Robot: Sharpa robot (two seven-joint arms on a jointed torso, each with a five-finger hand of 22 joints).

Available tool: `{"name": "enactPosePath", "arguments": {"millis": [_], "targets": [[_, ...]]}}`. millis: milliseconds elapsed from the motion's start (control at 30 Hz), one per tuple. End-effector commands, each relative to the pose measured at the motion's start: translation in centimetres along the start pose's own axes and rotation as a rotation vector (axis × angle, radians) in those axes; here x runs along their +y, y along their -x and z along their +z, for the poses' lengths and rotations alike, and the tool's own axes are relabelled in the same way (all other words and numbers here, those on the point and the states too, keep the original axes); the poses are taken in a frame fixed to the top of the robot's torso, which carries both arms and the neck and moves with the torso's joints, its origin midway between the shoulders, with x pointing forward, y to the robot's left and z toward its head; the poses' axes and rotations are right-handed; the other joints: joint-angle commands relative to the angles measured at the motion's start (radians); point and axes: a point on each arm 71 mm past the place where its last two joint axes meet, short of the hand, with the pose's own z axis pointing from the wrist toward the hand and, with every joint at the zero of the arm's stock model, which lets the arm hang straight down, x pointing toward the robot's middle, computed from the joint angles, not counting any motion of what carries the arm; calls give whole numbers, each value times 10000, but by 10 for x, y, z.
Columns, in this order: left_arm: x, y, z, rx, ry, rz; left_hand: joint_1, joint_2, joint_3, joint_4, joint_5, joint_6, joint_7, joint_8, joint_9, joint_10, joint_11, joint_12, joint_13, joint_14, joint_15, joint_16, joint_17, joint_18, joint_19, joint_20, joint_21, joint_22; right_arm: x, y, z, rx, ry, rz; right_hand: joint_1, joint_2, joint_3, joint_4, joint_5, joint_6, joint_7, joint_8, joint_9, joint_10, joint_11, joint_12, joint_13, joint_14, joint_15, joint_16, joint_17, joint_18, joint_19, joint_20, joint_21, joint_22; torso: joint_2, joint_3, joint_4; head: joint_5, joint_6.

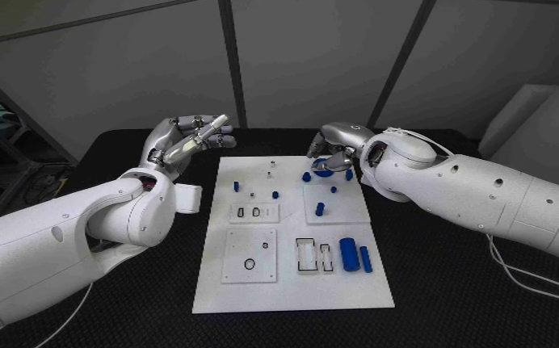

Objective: Assemble the parts on the task board

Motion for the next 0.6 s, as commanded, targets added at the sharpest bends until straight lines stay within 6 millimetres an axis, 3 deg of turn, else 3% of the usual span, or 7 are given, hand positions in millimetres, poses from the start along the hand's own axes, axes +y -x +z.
{"name": "enactPosePath", "arguments": {"millis": [33, 300, 600], "targets": [[-3, -5, -1, 320, -60, -53, -80, -43, -2, -90, -46, 37, 67, -59, -7, -18, 41, -75, -4, -135, 43, -117, 7, -114, 22, 32, 31, 9, 1, -3, 1, 625, -287, -888, 26, -127, 95, 53, 2, -126, -7, -43, -17, -192, 25, -40, 6, 511, 46, 569, 662, -202, 63, 44, 648, 752, 133, -30, 28, -41, 27], [-4, -8, -2, 422, -56, -113, -119, -34, -22, -124, -45, 40, 94, -113, -6, -33, 67, -132, -2, -214, 77, -211, 11, -123, -59, 56, 21, 1, 3, -5, 4, 774, -335, -1070, 148, -121, 177, 154, 37, -197, -12, -35, -12, -330, 45, -30, 7, 505, 54, 1181, 1362, -292, 82, 128, 1390, 1603, 196, -42, 75, -68, 82], [-4, -10, -3, 466, -41, -138, -140, -24, -30, -134, -45, 32, 110, -140, -7, -51, 83, -161, -4, -240, 91, -246, 14, -125, -91, 67, 18, -2, 3, -7, 10, 800, -400, -1153, 221, -95, 301, 169, 42, -284, -25, -50, -19, -292, 34, -12, 10, 509, 33, 1388, 1600, -335, 135, 169, 1696, 1978, 258, -30, 87, -33, 46]]}}
